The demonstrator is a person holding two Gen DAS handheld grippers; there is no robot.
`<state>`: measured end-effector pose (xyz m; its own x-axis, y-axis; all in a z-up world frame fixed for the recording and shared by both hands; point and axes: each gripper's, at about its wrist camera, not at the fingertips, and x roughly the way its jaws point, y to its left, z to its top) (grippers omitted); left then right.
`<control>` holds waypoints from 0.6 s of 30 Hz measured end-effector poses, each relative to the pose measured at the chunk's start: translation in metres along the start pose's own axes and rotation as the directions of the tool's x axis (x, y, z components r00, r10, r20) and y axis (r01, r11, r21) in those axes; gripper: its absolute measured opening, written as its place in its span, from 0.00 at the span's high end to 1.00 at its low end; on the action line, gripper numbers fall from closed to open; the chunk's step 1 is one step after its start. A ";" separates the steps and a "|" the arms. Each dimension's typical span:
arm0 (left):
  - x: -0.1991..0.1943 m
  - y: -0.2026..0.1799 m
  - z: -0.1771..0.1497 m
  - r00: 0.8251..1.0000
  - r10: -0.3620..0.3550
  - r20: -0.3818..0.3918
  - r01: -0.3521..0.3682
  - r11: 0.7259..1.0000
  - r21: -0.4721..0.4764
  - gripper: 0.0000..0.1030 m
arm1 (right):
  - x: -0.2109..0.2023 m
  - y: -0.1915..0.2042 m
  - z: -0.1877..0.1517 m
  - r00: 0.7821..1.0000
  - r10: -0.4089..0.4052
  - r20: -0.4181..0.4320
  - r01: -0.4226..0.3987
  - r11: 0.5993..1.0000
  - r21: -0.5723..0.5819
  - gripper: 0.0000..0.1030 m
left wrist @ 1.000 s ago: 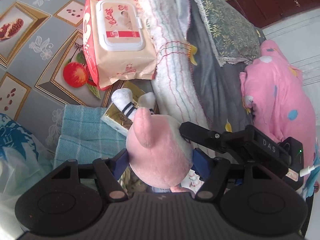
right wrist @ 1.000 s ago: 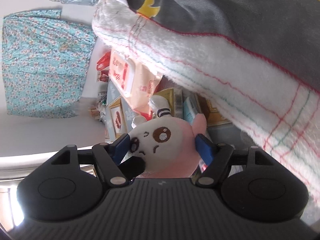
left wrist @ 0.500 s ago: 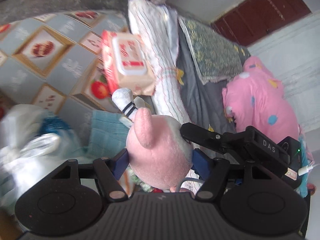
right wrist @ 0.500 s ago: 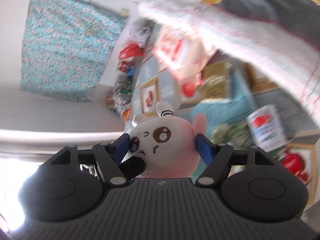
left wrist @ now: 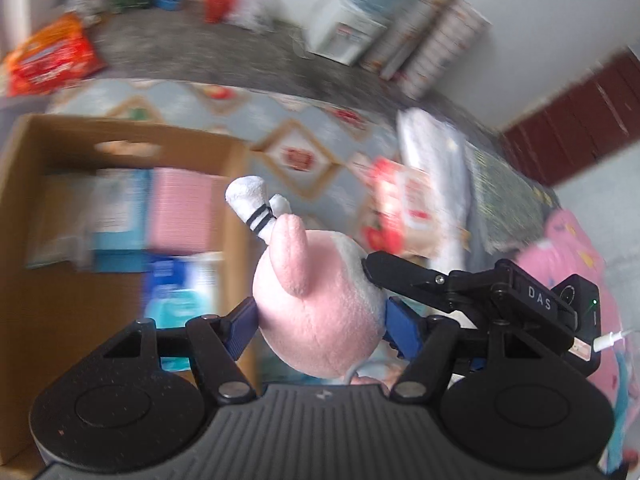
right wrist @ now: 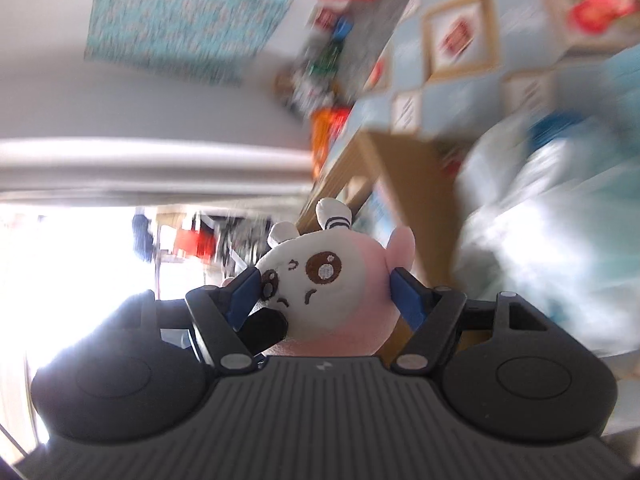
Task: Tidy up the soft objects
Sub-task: 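Lift the pink plush bunny with the right tool toward the box, then lower the bunny into the box and open the right tool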
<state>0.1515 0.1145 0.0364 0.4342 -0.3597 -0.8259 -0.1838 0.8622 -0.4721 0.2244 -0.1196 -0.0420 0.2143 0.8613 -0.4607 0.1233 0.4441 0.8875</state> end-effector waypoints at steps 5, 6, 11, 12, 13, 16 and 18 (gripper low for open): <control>-0.009 0.072 0.008 0.994 0.108 -0.033 -0.110 0.992 -0.056 0.32 | 0.085 0.002 -0.029 0.996 -0.012 -0.088 0.018 0.997 0.071 0.31; -0.006 0.085 0.010 0.990 0.131 -0.048 -0.133 0.990 -0.053 0.31 | 0.099 0.000 -0.035 0.995 -0.024 -0.100 0.034 0.995 0.090 0.31; 0.020 0.133 0.021 0.966 0.214 -0.146 -0.216 0.976 0.000 0.31 | 0.148 -0.008 -0.059 0.988 -0.096 -0.117 0.112 0.985 0.134 0.31; 0.027 0.138 0.024 0.961 0.227 -0.158 -0.226 0.974 0.023 0.31 | 0.155 -0.010 -0.063 0.988 -0.108 -0.113 0.124 0.982 0.144 0.30; 0.034 0.144 0.024 0.955 0.239 -0.173 -0.235 0.971 0.042 0.31 | 0.160 -0.013 -0.065 0.986 -0.126 -0.111 0.143 0.978 0.155 0.30; 0.055 0.157 0.026 0.941 0.260 -0.217 -0.249 0.965 0.077 0.31 | 0.178 -0.024 -0.070 0.981 -0.169 -0.099 0.186 0.963 0.198 0.30; 0.062 0.162 0.026 0.935 0.270 -0.229 -0.257 0.962 0.088 0.31 | 0.185 -0.033 -0.070 0.980 -0.180 -0.089 0.195 0.957 0.214 0.30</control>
<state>0.1717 0.2417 -0.0833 0.1540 -0.1850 -0.9706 -0.2111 0.9535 -0.2153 0.1925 0.0420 -0.1558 0.1013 0.7858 -0.6101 0.3671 0.5404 0.7571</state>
